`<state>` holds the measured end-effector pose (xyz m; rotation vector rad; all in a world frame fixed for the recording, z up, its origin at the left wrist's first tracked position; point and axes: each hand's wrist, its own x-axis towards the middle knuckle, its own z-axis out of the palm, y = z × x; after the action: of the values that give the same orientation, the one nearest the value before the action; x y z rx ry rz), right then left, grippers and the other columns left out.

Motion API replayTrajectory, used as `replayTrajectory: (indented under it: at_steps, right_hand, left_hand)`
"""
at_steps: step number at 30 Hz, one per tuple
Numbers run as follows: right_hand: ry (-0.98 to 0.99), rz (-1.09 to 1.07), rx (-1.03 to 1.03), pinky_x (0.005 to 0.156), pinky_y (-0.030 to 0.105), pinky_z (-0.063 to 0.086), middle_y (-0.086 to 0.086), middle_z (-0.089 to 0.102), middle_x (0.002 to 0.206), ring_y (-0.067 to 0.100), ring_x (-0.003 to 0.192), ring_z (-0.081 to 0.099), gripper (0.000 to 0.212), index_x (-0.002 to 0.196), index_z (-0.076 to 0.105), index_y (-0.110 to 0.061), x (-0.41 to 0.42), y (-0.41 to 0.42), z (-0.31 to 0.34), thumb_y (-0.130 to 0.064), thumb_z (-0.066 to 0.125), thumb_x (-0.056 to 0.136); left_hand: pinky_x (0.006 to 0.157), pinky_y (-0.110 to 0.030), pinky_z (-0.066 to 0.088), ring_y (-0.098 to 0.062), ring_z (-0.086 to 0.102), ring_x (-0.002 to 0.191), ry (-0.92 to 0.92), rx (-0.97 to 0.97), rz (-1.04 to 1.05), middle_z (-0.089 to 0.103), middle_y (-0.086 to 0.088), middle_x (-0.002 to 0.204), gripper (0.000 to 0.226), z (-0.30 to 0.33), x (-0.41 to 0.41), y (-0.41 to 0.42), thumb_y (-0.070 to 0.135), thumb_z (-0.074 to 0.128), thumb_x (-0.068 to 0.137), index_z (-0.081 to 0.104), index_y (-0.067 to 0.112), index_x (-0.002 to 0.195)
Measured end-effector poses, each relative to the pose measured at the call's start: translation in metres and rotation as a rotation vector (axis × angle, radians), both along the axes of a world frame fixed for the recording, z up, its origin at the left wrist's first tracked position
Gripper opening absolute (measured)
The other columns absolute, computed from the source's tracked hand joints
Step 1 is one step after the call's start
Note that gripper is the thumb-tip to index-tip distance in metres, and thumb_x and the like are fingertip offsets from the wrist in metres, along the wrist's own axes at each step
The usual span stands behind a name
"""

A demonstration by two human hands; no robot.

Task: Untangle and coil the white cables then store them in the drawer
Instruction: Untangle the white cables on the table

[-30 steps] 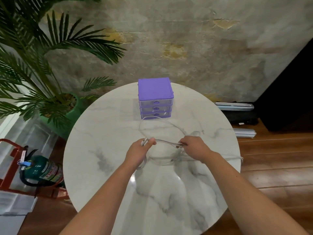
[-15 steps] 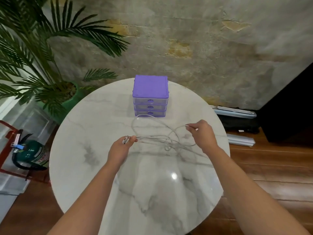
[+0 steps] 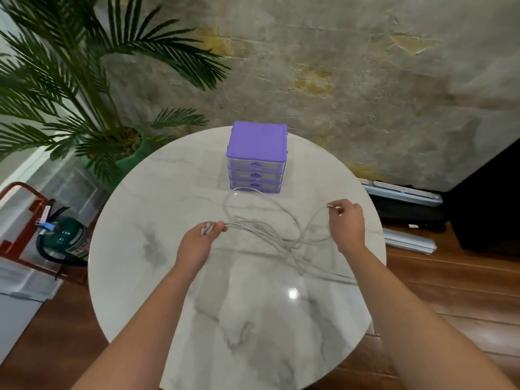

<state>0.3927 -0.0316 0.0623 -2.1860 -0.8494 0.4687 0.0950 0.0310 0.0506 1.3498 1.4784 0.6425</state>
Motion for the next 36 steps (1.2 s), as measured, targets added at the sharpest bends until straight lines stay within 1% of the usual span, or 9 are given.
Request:
replayTrajectory:
  at_steps: [5,8,13,16,19,24,26,31,36]
  right_hand:
    - [0.08,-0.106,0.215,0.06,0.036,0.053,-0.003,0.062,0.074,0.023,0.068,0.066,0.011,0.097,0.061,-0.036,-0.006,0.022,0.035,-0.026,0.057,0.093]
    - [0.053,-0.204,0.35,0.065,0.039,0.055,0.004,0.061,0.081,0.026,0.071,0.064,0.021,0.094,0.054,-0.042,-0.005,0.032,0.046,-0.021,0.053,0.092]
    - [0.046,-0.066,-0.073,0.055,0.027,0.054,0.015,0.061,0.117,0.029,0.073,0.065,0.037,0.116,0.064,-0.027,0.002,0.02,-0.002,-0.008,0.043,0.092]
    - [0.062,0.167,-0.302,0.092,0.026,0.044,0.014,0.045,0.141,0.033,0.119,0.05,0.039,0.135,0.051,-0.004,-0.01,0.003,-0.022,-0.012,0.041,0.098]
    - [-0.034,0.06,-0.366,0.102,0.041,0.039,0.016,0.041,0.14,0.034,0.126,0.04,0.037,0.128,0.053,-0.003,-0.027,-0.005,-0.02,-0.019,0.041,0.097]
    - [-0.457,0.073,0.074,0.08,0.04,0.04,0.015,0.049,0.108,0.031,0.097,0.045,0.035,0.101,0.057,-0.008,-0.053,0.001,-0.004,0.008,0.054,0.071]
    - [-0.367,0.265,0.168,0.086,0.034,0.04,0.008,0.052,0.107,0.023,0.1,0.044,0.036,0.103,0.061,-0.011,-0.063,0.009,0.004,0.008,0.049,0.074]
    - [0.442,0.542,-0.013,0.106,0.028,0.04,-0.001,0.068,0.116,0.011,0.11,0.058,0.032,0.112,0.069,-0.017,-0.096,0.024,0.016,-0.011,0.041,0.097]
    - [0.514,0.645,-0.151,0.071,0.03,0.046,0.001,0.059,0.068,0.015,0.062,0.056,0.05,0.075,0.071,-0.021,-0.094,0.03,0.026,-0.068,0.056,0.081]
  left_hand:
    - [0.074,-0.018,0.037,-0.015,0.059,0.095,0.103,0.008,-0.056,0.068,0.008,0.095,0.025,-0.001,-0.007,0.001,0.045,0.055,0.094,0.069,0.033,0.078]
    - [0.075,-0.021,0.038,-0.015,0.058,0.095,0.078,-0.001,-0.052,0.067,0.012,0.093,0.024,0.0,-0.01,0.0,0.048,0.056,0.092,0.069,0.033,0.078]
    - [0.075,-0.011,0.036,-0.008,0.056,0.092,-0.057,-0.057,-0.009,0.067,0.012,0.097,0.025,0.009,-0.003,-0.003,0.04,0.058,0.094,0.073,0.021,0.091]
    - [0.077,-0.009,0.036,0.005,0.055,0.09,-0.105,-0.073,-0.009,0.066,0.019,0.095,0.022,0.013,-0.001,-0.004,0.038,0.059,0.093,0.073,0.022,0.088]
    - [0.073,-0.006,0.035,0.012,0.053,0.087,-0.132,-0.083,-0.025,0.065,0.021,0.093,0.023,0.016,0.0,-0.004,0.035,0.06,0.093,0.073,0.017,0.093]
    - [0.079,-0.01,0.037,0.009,0.055,0.095,-0.148,-0.08,-0.049,0.067,0.02,0.095,0.021,0.021,-0.003,-0.001,0.038,0.061,0.092,0.074,0.022,0.089]
    - [0.079,-0.012,0.038,0.005,0.057,0.096,-0.163,-0.08,-0.055,0.068,0.019,0.094,0.021,0.023,-0.001,0.0,0.039,0.061,0.092,0.074,0.023,0.087]
    - [0.07,-0.015,0.04,0.012,0.057,0.08,-0.189,-0.092,-0.07,0.068,0.026,0.074,0.017,0.028,0.008,0.003,0.036,0.062,0.091,0.073,0.024,0.087]
    - [0.072,-0.009,0.038,0.009,0.058,0.087,-0.16,-0.058,-0.045,0.07,0.017,0.089,0.02,0.03,0.005,0.008,0.037,0.064,0.09,0.074,0.02,0.086]
